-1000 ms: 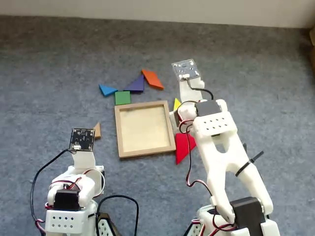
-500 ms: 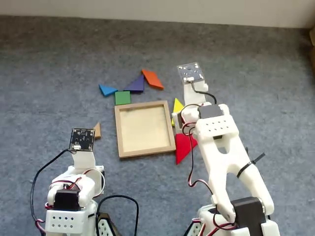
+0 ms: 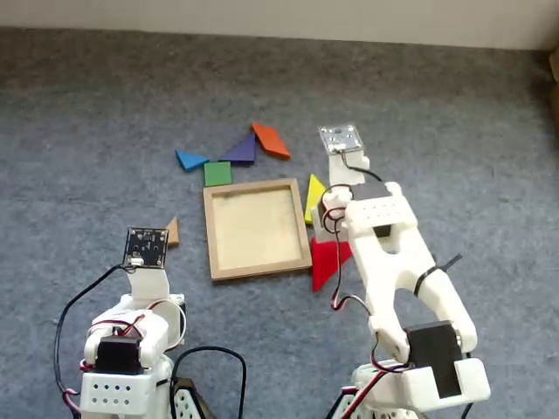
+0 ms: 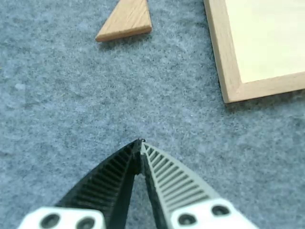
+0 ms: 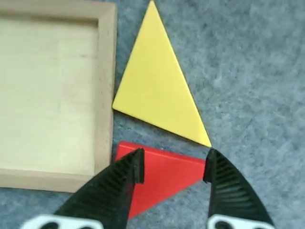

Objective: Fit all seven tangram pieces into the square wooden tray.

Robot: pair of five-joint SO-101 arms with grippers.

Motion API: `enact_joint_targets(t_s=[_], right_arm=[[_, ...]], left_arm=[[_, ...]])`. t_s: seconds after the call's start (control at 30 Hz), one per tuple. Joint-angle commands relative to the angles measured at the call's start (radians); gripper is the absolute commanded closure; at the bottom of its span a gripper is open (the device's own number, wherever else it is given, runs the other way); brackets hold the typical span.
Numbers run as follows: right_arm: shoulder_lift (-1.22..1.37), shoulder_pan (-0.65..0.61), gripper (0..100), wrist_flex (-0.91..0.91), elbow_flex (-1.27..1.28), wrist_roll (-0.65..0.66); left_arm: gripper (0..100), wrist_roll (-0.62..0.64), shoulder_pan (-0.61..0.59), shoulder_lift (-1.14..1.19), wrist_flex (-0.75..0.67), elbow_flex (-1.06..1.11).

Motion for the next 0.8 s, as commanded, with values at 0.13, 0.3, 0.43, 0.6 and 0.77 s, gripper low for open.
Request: enact_joint_targets(t_s=[0.13,0.3,0.43,0.6,0.77], right_arm=[[-0.005,0.018,79.5,-0.008,-0.067,0.012],[-0.012,0.018,79.3,-0.007,-0.064,0.012],[-0.015,0.018,79.3,0.096,-0.091,0.012],[-0.008,0.019,79.3,0.216,-0.208,0.011],[-0.005,0.019,75.2,0.298,-0.272,0.012]], left_arm=[[99,-0.003,0.010,-0.038,0.005,0.016],[99,-0.003,0.010,-0.038,0.005,0.016],[99,-0.003,0.010,-0.038,0.005,0.016],[99,-0.003,0.010,-0.038,0.005,0.016],[99,-0.003,0.010,-0.038,0.005,0.016]])
